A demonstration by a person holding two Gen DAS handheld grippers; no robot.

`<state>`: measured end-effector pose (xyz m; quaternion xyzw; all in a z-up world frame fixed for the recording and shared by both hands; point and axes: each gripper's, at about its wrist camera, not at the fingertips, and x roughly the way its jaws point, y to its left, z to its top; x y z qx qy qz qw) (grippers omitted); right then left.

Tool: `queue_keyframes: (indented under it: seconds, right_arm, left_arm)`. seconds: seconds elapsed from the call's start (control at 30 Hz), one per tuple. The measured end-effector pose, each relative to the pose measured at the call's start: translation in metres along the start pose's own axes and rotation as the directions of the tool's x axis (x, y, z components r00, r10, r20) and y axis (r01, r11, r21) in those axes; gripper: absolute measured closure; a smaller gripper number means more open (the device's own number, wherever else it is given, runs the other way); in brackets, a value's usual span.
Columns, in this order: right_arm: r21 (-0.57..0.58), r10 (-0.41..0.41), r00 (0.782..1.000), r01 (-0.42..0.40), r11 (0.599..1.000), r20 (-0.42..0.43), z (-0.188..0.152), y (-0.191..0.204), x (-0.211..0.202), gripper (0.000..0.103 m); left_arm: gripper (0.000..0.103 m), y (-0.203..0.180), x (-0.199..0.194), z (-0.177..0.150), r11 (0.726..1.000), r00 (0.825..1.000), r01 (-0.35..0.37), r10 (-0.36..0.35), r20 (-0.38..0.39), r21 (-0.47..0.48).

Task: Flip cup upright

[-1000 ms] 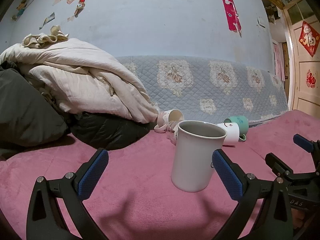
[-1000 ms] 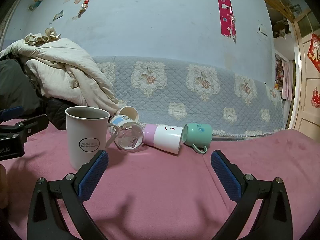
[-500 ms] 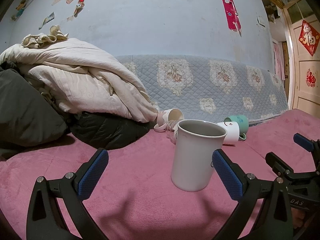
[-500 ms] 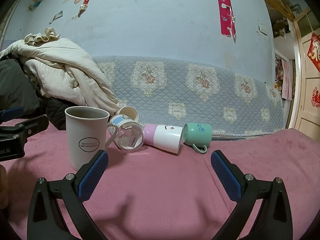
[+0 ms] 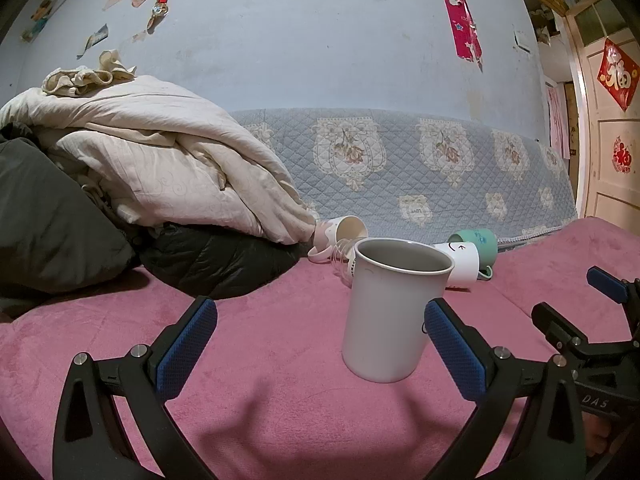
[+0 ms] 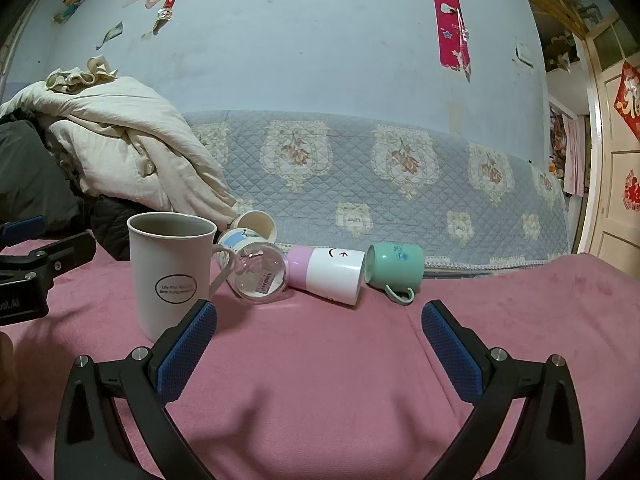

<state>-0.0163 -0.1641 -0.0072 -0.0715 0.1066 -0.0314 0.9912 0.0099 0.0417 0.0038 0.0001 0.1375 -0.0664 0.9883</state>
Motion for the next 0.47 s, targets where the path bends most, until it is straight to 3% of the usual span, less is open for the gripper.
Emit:
queue_keyframes:
  seconds: [0.47]
  right_arm:
    - [0.0, 0.0, 1.0, 0.0, 1.0, -0.002, 0.0007, -0.0003, 0.0004, 0.0]
  left_arm:
    - [0.0, 0.0003, -0.0001, -0.0013, 1.0, 1.0, -0.001, 0.001, -0.002, 0.001]
